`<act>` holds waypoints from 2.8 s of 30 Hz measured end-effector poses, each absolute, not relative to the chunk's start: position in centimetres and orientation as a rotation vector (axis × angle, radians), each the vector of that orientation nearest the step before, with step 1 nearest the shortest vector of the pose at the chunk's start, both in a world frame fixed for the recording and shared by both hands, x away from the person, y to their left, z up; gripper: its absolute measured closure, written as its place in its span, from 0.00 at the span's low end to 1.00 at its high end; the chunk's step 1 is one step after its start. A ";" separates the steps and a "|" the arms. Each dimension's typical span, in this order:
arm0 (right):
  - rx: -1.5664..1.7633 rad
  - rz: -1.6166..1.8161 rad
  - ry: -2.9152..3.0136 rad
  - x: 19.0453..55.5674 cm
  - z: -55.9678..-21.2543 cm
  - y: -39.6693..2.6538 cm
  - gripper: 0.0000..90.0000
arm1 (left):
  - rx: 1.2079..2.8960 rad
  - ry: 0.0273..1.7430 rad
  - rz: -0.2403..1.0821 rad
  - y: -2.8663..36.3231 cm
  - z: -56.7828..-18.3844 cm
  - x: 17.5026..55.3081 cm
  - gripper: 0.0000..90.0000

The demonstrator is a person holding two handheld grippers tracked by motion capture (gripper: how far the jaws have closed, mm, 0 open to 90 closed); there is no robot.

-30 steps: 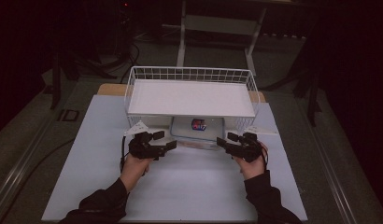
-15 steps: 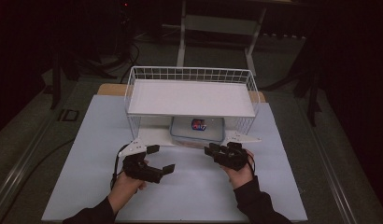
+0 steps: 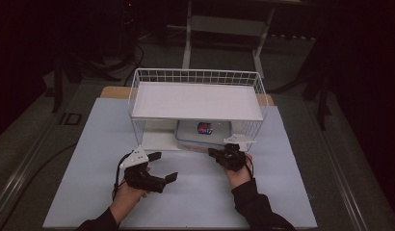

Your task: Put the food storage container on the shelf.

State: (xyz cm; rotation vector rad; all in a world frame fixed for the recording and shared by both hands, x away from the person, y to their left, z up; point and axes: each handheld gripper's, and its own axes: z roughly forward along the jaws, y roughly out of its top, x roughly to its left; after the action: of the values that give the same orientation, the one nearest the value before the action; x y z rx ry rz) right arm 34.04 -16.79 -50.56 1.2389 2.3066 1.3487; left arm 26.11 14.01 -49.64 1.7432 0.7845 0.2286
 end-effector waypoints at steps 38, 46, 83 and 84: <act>1.306 1.380 2.249 38.2 -51.4 -14.1 1.00 | 1.769 0.759 0.249 14.2 -50.3 26.2 0.00; 1.235 1.423 2.276 36.1 -50.7 -13.8 0.76 | 1.756 0.760 0.252 14.4 -50.1 26.0 0.00; 1.126 1.449 2.161 26.5 -49.7 -22.7 0.16 | 1.755 0.725 0.276 15.8 -49.2 24.2 0.00; 1.126 1.449 2.161 26.5 -49.7 -22.7 0.16 | 1.755 0.725 0.276 15.8 -49.2 24.2 0.00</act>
State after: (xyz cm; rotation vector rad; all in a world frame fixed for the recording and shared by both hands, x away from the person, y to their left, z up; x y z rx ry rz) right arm 26.52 -22.65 -49.68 1.1260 2.1607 1.4488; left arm 24.23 15.83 -49.23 1.7546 0.7248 0.2759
